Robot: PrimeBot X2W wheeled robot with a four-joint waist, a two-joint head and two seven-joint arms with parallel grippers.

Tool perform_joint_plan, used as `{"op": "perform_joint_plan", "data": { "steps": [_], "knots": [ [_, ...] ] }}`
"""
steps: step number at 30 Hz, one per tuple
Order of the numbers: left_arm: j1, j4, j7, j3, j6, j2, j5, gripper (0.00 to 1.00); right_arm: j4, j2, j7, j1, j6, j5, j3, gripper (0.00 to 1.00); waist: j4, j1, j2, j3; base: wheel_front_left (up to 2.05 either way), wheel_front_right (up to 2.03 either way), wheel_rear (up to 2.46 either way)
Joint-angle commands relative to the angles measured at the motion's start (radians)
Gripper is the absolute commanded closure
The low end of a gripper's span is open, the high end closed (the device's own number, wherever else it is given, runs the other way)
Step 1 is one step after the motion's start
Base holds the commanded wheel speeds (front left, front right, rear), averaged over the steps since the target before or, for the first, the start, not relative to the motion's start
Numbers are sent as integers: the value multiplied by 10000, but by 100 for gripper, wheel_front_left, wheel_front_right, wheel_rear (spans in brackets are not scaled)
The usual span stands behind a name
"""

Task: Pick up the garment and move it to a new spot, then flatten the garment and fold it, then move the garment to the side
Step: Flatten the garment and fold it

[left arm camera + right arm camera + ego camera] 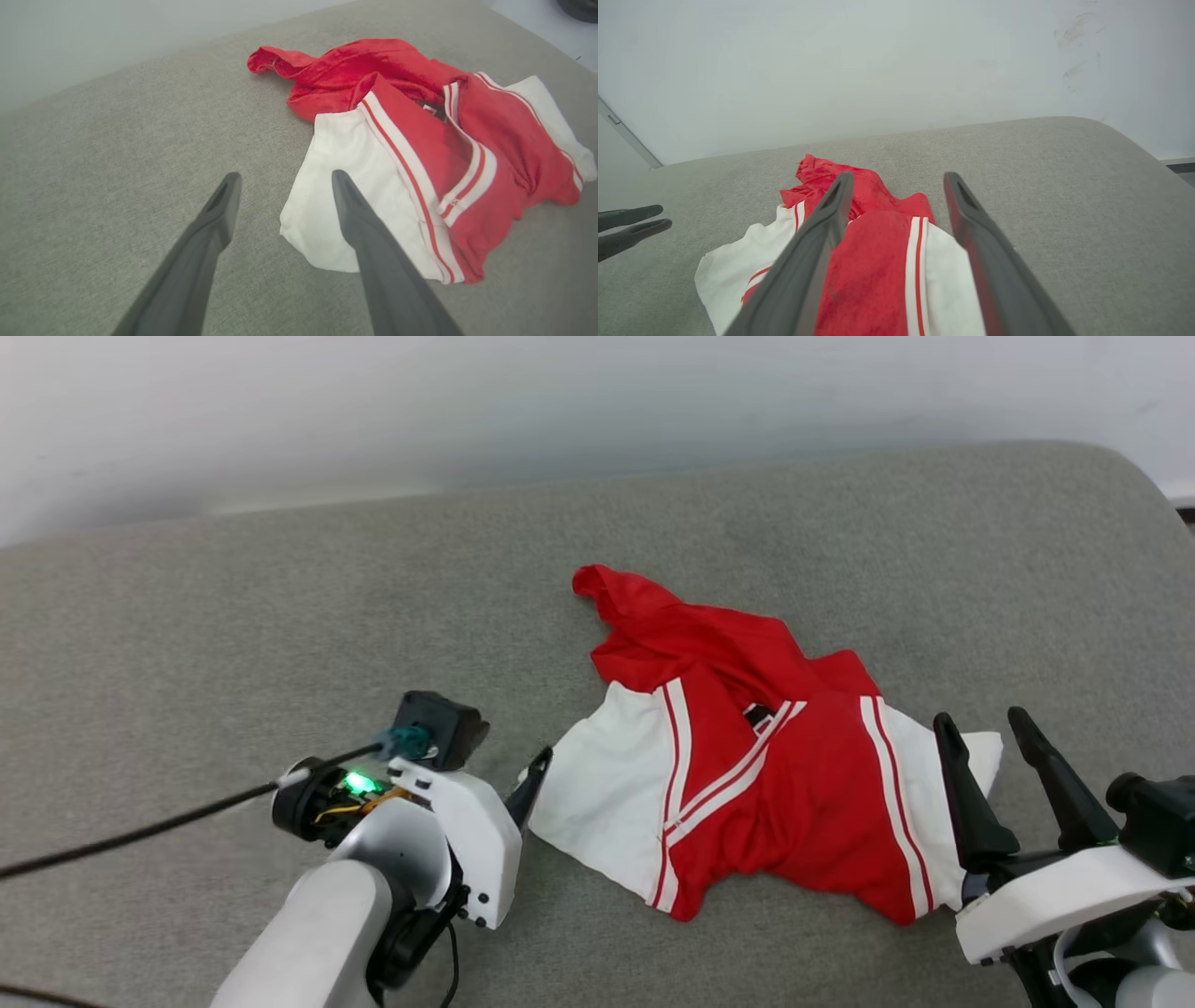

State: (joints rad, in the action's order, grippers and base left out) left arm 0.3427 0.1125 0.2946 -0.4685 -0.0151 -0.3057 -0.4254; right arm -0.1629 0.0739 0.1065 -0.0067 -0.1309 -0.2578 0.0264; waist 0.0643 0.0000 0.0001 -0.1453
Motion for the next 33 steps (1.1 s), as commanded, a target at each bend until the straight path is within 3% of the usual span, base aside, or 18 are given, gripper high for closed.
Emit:
{"op": "perform_joint_plan", "data": {
  "steps": [1, 13, 14, 16, 22, 33],
  "knots": [
    [360, 236, 419, -160, -220, -108, -56, 0, 21, 59, -88, -215, 3, -83, -98, 0, 262, 0, -1, -333, 0, 0, 0],
    [1141, 1417, 3636, -1661, -1085, -794, -708, 0, 648, 135, -445, -555, 5, -654, -373, 0, 802, 0, -1, -946, 0, 0, 0],
    [1146, 1424, 3785, -1772, -1097, -825, -763, 11, 705, 136, -466, -569, 5, -672, -384, 0, 830, 0, -1, -947, 0, 0, 0],
    [1204, 1436, 3924, -1986, -1126, -887, -856, 100, 785, 119, -517, -624, 3, -725, -399, 0, 895, 0, -1, -952, 0, 0, 0],
    [1282, 1370, 3091, -1740, -896, -948, -872, 100, 898, 77, -555, -611, 5, -806, -333, 0, 1013, 0, -1, -850, 0, 0, 0],
    [461, 21, 782, -403, 749, -1249, -606, 100, 1217, -23, -20, -215, 5, -1217, 696, 0, 645, 0, -1, -518, 0, 0, 0]
  ]
}}
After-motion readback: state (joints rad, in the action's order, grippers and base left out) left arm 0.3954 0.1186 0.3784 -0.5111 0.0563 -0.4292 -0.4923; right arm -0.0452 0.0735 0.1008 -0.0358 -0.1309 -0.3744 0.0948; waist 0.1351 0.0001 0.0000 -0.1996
